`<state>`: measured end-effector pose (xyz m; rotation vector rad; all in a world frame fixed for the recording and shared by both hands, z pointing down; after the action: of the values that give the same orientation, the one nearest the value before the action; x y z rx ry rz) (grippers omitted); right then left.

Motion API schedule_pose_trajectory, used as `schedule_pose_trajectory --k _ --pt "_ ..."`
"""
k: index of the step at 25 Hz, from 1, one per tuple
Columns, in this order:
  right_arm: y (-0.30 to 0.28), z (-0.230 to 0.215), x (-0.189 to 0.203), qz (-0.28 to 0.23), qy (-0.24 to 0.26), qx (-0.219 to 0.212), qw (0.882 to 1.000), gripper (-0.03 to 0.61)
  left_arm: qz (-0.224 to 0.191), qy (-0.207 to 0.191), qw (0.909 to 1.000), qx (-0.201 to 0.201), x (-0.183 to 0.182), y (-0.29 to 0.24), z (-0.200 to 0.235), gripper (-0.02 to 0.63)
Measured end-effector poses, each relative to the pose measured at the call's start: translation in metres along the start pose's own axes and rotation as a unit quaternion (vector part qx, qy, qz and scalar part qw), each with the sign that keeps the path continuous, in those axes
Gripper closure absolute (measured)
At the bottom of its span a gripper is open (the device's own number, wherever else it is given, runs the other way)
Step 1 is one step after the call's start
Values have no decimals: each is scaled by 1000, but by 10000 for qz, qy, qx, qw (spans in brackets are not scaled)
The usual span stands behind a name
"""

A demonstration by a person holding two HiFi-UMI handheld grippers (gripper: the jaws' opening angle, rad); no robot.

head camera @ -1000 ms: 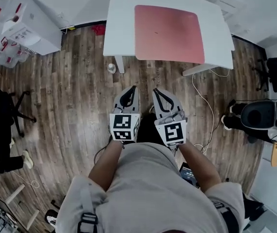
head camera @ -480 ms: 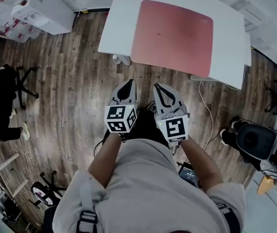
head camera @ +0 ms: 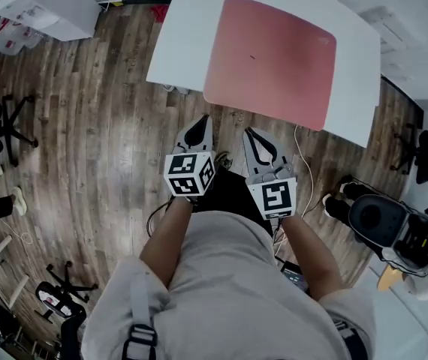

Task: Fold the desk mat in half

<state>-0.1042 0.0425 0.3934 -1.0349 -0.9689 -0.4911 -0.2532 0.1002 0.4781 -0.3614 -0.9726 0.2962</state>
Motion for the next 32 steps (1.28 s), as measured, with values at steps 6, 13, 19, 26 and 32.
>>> schedule_pose_trajectory --k 6,13,19,26,32 --pt "-29 13 11 173 -42 -180 9997 538 99 142 9998 -26 13 -31 32 601" --pt "-48 4 26 333 -82 -596 9976 538 -35 601 9980 -196 26 -56 56 601" --pt "-56 -11 30 498 -47 -656 9966 538 176 1294 9914 11 31 -73 64 597" --pt "-56 -15 35 592 -180 -507 9968 538 120 2344 9710 453 39 -90 79 448" --pt "-56 -18 36 648 -304 -338 9969 538 100 3063 9473 930 43 -102 81 448"
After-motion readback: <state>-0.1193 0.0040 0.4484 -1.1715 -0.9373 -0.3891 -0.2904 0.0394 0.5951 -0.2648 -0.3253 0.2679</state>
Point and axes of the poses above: the fingertips, and each gripper's own axes: y backward along the fingers, z to its left, x out of its underside, the point moved 9 cm from there along y, backward along the fingers, and after that the axes turned 3 degrees about x, right-handed, at the moved point
